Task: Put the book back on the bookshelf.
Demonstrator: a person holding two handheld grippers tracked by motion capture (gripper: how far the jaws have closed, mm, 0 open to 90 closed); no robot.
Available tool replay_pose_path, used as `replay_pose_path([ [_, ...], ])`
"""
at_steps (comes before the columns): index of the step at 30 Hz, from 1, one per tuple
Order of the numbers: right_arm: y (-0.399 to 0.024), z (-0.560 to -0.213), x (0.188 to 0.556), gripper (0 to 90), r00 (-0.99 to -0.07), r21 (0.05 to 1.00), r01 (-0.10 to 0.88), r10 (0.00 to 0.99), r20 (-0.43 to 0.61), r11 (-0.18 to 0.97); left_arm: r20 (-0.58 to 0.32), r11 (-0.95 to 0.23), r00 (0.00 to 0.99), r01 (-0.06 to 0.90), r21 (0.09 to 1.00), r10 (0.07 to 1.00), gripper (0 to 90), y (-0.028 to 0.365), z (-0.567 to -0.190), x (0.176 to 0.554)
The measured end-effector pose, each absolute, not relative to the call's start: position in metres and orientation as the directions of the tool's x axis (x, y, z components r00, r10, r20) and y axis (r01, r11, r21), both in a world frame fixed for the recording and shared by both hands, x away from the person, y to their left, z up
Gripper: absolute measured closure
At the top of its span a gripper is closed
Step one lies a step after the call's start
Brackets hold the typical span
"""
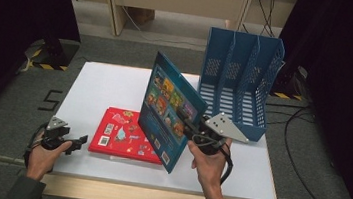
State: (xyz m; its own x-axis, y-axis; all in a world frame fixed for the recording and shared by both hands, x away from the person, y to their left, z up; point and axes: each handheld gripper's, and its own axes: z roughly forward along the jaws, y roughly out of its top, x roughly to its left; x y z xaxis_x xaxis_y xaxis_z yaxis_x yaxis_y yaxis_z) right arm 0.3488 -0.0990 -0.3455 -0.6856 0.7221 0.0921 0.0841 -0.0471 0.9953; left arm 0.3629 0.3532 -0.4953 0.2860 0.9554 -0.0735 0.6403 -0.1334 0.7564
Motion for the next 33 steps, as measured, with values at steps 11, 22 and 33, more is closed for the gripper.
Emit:
replay_pose_path([
  [11,-0.086,-0.365,0.344,73.1,-0.709,0.995,0.097,0.701,0.075,-0.008,-0.077,-0.142,0.292,0.657,0.741,0.953,18.2,0.353,-0.497,0.362],
  [22,-0.076,-0.385,0.346,71.7,-0.709,0.994,0.105,0.703,0.049,0.038,-0.071,-0.151,0.298,0.657,0.739,0.952,17.9,0.352,-0.499,0.363],
  [33,-0.076,-0.376,0.355,78.6,-0.747,0.994,-0.006,0.661,-0.078,0.111,-0.066,-0.161,0.307,0.657,0.736,0.949,17.9,0.351,-0.499,0.363],
])
